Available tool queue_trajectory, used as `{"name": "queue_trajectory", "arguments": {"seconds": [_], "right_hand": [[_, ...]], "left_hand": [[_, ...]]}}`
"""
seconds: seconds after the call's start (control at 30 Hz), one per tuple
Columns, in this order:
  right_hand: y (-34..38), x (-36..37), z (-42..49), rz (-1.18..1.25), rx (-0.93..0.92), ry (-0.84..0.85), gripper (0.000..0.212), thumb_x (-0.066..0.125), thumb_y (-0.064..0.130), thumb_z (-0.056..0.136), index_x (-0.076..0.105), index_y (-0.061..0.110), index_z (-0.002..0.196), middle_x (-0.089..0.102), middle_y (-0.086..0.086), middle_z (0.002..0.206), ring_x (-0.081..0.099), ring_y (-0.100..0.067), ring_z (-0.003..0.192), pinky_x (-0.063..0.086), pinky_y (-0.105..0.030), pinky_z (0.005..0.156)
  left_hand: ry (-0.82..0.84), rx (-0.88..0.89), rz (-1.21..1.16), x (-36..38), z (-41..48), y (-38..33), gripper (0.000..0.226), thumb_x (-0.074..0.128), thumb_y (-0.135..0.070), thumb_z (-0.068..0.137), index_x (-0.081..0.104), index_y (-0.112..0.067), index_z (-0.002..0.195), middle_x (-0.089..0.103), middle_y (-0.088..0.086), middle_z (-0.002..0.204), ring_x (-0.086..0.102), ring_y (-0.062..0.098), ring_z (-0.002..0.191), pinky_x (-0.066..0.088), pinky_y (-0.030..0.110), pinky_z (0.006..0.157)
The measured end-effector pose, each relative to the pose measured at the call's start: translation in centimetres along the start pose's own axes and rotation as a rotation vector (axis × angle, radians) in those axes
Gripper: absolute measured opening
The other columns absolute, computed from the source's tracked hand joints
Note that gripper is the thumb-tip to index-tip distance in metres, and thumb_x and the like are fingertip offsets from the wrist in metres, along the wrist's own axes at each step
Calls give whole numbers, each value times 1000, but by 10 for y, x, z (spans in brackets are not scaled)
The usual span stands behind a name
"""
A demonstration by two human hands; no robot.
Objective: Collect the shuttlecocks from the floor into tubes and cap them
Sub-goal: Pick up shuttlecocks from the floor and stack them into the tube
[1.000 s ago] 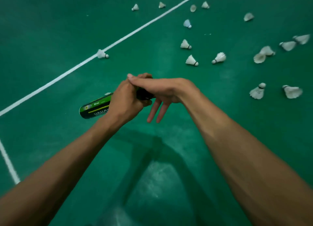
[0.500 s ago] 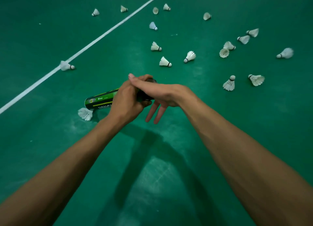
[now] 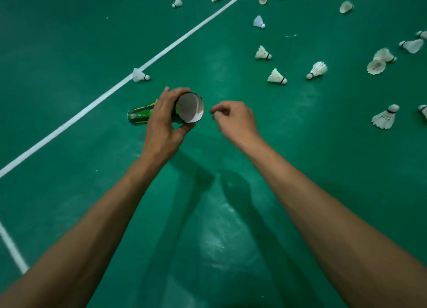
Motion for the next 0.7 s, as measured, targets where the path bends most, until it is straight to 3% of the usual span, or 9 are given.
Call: {"name": "queue_trajectory", "arguments": {"seconds": [0.07, 0.13, 0.33, 0.43, 0.5, 0.6, 0.7], "right_hand": [[12, 41, -1, -45, -56, 103, 29, 59, 21, 86, 76, 27, 109, 77, 4, 109, 70, -21, 106, 55, -37, 96], [26, 79, -4, -82, -103, 220, 36, 57, 21, 84, 72, 27, 116, 75, -3, 115, 67, -28, 111, 54, -41, 96], [45, 163, 4, -269, -131, 421, 34, 57, 17, 86, 63, 13, 120, 67, -19, 120, 62, -39, 109, 50, -36, 82], [36, 197, 11, -353, -135, 481, 39, 60, 20, 88, 62, 20, 127, 62, -14, 127, 59, -38, 117, 53, -41, 92], [26, 219, 14, -440, -121, 536, 51, 59, 23, 90, 55, 32, 140, 49, -8, 142, 46, -37, 133, 47, -47, 104], [9, 244, 13, -570, -58, 637, 62, 54, 21, 93, 41, 39, 151, 10, 0, 168, 11, -34, 154, 27, -54, 120], [-7, 260, 16, -590, -4, 663, 60, 52, 18, 94, 42, 35, 151, -14, 3, 169, -5, -34, 156, 16, -56, 123]], "left_hand": [[-29, -60, 32, -17, -6, 22, 66, 83, -5, 78, 56, -9, 138, 53, -9, 141, 31, -6, 145, 29, 49, 124], [-58, -104, 60, -32, -14, 43, 66, 83, -3, 78, 56, -11, 137, 55, -9, 140, 34, 3, 145, 28, 46, 125], [-151, -160, 130, -59, -37, 95, 65, 80, 9, 70, 59, -5, 131, 58, -6, 132, 40, -15, 133, 26, 54, 125], [-177, -176, 174, -66, -52, 116, 64, 79, 11, 69, 61, -1, 129, 59, -3, 132, 36, -20, 133, 23, 53, 126], [-182, -193, 191, -69, -61, 127, 63, 80, 9, 70, 62, -1, 130, 59, -2, 133, 32, -23, 134, 24, 53, 125], [-183, -190, 209, -70, -70, 141, 64, 81, 8, 69, 62, -1, 130, 62, 2, 134, 36, -21, 133, 26, 52, 125], [-176, -157, 210, -69, -73, 151, 64, 81, 7, 68, 62, -1, 129, 63, 2, 132, 42, -13, 132, 26, 44, 127]]}}
Point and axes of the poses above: each hand's wrist, its own z-axis towards the middle knuckle, its own x-axis out of the palm, y = z × x, the point moved 3 cm from there along z, towards the middle knuckle
